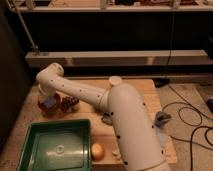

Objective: Wipe red bowl with sponge

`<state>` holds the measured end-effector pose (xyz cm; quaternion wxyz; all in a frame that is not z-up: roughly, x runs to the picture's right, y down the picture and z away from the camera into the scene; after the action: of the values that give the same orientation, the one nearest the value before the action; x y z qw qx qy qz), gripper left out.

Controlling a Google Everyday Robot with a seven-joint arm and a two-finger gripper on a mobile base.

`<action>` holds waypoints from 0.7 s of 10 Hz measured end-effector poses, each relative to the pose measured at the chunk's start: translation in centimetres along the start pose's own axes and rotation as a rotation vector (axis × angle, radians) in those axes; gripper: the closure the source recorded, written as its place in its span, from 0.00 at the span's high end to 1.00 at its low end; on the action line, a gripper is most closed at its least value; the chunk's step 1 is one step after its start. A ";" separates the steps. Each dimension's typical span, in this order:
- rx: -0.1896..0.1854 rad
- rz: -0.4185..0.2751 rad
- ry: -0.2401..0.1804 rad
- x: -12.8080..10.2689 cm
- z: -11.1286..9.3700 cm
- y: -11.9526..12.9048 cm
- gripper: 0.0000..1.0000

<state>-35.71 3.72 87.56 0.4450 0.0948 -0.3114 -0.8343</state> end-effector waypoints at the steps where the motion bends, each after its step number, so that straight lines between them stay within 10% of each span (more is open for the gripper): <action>1: -0.018 0.004 0.001 0.0 0.3 0.9 0.00; 7: -0.049 0.020 0.008 2.0 0.3 3.7 0.00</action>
<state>-34.49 0.74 90.21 0.4570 0.0841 -0.2898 -0.8367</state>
